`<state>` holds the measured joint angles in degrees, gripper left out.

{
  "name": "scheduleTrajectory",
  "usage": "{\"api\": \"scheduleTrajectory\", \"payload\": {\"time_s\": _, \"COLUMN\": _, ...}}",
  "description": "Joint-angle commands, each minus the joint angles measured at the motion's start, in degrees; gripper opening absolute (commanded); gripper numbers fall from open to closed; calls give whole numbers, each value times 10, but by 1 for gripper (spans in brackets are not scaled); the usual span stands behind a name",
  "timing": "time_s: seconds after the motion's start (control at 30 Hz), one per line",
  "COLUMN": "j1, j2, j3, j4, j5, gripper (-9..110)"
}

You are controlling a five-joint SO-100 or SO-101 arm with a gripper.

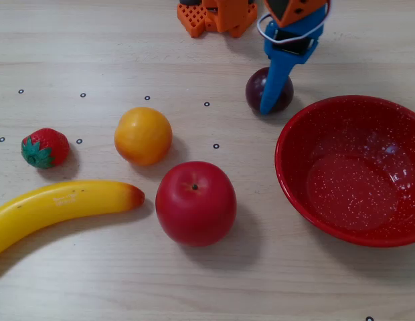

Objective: Put the plum in the red bowl.

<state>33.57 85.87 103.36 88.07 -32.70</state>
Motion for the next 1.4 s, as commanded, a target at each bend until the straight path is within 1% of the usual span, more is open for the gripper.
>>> {"api": "scheduleTrajectory", "payload": {"time_s": 0.0, "j1": 15, "j2": 9, "j3": -25, "j4": 2, "j5": -16, "gripper": 52}}
{"api": "scheduleTrajectory", "payload": {"time_s": 0.23, "j1": 28, "j2": -5, "j3": -39, "j4": -35, "j5": -45, "gripper": 52}}
{"api": "scheduleTrajectory", "payload": {"time_s": 0.57, "j1": 36, "j2": -43, "j3": -52, "j4": -47, "j5": -85, "gripper": 52}}
{"api": "scheduleTrajectory", "payload": {"time_s": 1.03, "j1": 15, "j2": -87, "j3": -57, "j4": -71, "j5": -75, "gripper": 52}}
{"api": "scheduleTrajectory", "payload": {"time_s": 1.37, "j1": -18, "j2": -88, "j3": -71, "j4": -54, "j5": -50, "gripper": 52}}
